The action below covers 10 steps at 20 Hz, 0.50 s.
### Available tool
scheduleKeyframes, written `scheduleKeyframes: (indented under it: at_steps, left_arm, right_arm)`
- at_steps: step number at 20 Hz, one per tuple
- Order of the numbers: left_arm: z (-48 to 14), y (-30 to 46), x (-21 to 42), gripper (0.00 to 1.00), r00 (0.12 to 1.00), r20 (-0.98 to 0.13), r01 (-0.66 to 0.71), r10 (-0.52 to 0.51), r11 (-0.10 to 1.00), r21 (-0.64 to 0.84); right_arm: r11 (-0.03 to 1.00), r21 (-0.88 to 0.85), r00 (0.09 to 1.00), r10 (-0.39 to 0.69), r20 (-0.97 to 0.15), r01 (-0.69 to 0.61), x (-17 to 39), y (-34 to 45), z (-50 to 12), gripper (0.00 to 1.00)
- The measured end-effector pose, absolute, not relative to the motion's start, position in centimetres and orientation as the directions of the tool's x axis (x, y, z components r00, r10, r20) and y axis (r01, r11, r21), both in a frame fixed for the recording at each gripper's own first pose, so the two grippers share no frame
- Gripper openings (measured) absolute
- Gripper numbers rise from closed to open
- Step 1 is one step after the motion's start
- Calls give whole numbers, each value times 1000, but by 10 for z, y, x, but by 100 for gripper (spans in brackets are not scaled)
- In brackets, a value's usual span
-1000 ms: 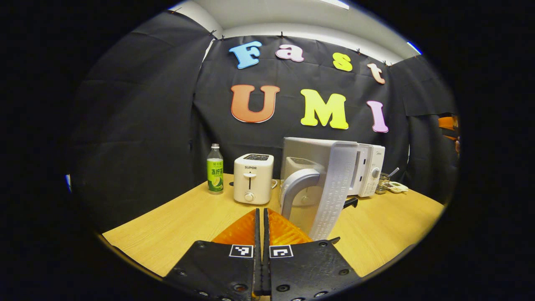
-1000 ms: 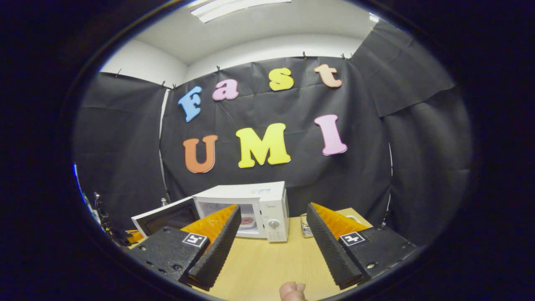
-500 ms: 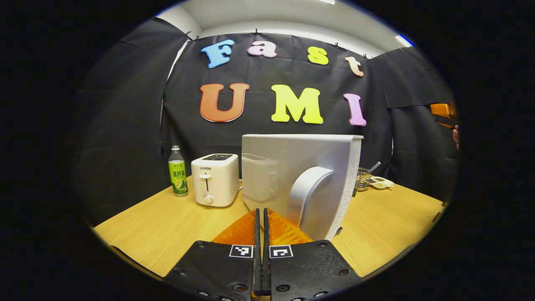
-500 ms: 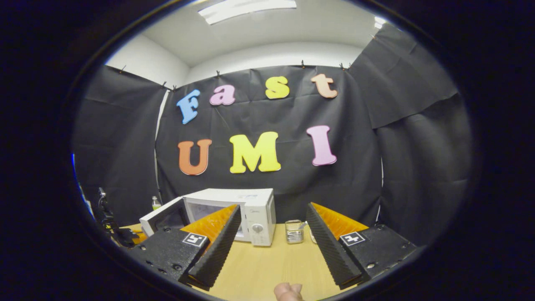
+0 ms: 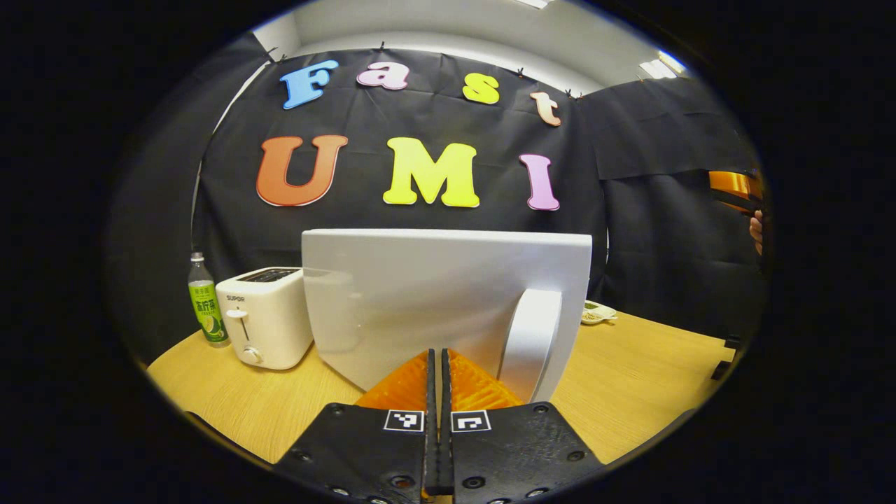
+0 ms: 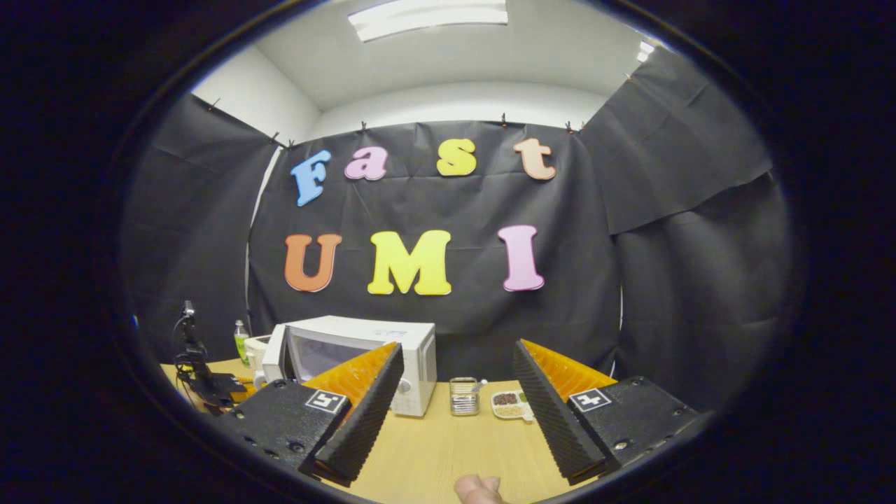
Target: Open the microwave oven with the left hand, put the food in, and close the microwave oven.
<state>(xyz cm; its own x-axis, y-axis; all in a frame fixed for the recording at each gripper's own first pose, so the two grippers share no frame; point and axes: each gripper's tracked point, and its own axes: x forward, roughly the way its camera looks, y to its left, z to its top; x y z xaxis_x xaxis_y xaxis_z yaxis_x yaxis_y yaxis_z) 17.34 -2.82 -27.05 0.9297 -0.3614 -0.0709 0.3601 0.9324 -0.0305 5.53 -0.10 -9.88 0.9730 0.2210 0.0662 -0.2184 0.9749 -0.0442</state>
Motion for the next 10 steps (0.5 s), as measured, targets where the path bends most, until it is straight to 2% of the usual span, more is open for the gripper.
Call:
scheduleKeyframes:
  at_steps: [3, 4, 5, 7, 8, 9, 10]
  left_arm:
    - [-270, -49, 194, 0, 925, -71, 374, -374, 927, -13]
    - [-269, -56, 202, 0, 926, -66, 371, -371, 928, -9]
    - [-268, -61, 210, 0, 928, -64, 367, -367, 930, -11]
    - [-270, -72, 227, 0, 935, -72, 348, -348, 938, -17]
    - [-269, -77, 235, 0, 936, -76, 344, -344, 939, -16]
    - [-267, -84, 244, 0, 937, -74, 342, -342, 940, -15]
    - [-266, -90, 252, 0, 936, -75, 344, -344, 939, -20]
  right_arm:
    - [975, -62, 974, 219, 62, -215, 57, -5, -100, 91]
    - [975, -66, 974, 218, 63, -214, 60, -8, -100, 100]
    - [975, -69, 974, 216, 64, -211, 61, -8, -100, 91]
    - [977, -72, 977, 204, 63, -199, 67, -13, -102, 92]
    - [978, -70, 978, 202, 57, -198, 70, -15, -104, 100]
    - [977, -67, 978, 203, 49, -200, 73, -14, -108, 91]
    - [977, -63, 978, 206, 44, -203, 74, -15, -110, 91]
